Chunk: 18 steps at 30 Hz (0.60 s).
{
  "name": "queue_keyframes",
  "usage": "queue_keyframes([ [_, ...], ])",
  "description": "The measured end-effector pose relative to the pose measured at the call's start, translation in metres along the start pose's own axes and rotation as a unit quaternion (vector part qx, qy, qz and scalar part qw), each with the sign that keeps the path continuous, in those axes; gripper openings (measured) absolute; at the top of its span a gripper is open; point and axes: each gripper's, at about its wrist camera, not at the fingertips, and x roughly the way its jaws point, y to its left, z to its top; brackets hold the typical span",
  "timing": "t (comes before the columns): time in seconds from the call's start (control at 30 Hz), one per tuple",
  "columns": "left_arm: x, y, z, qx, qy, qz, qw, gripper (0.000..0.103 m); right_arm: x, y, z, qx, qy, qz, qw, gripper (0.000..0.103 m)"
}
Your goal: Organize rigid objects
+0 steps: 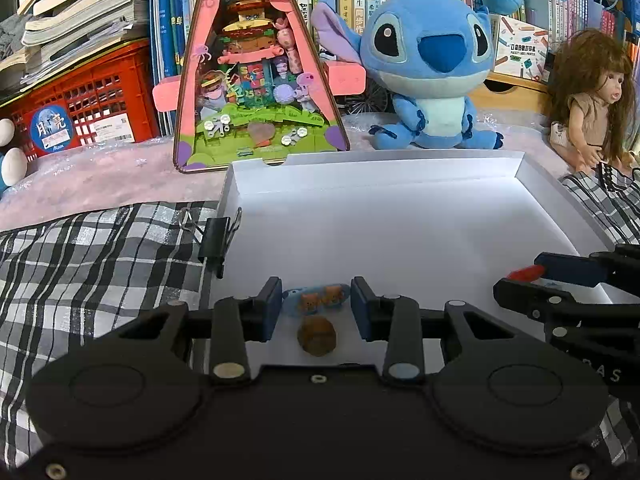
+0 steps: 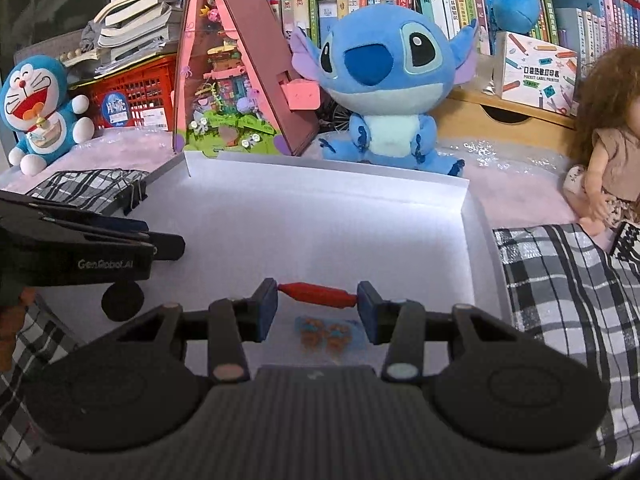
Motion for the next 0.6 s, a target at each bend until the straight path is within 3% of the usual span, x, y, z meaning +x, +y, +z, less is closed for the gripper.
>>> queue_keyframes([
  [0.33, 0.0, 0.001, 0.0, 0.0, 0.0, -0.002, 1.0, 0.036, 0.001, -0.001, -0.002, 0.004, 0.002, -0.003, 1.0, 0.053],
  [0.4, -0.001, 0.0, 0.0, 0.001, -0.001, -0.003, 1.0, 0.039, 0.0, -0.001, -0.002, 0.005, 0.0, -0.002, 1.0, 0.055],
  [0.43, -0.002, 0.0, 0.0, 0.001, -0.001, -0.004, 1.0, 0.04, -0.001, 0.0, -0.002, 0.006, -0.001, -0.002, 1.0, 0.061],
  [0.6, -0.011, -0.002, 0.0, 0.001, -0.01, -0.01, 0.9999, 0.046, -0.007, 0.001, 0.0, 0.008, -0.01, -0.002, 1.0, 0.063],
])
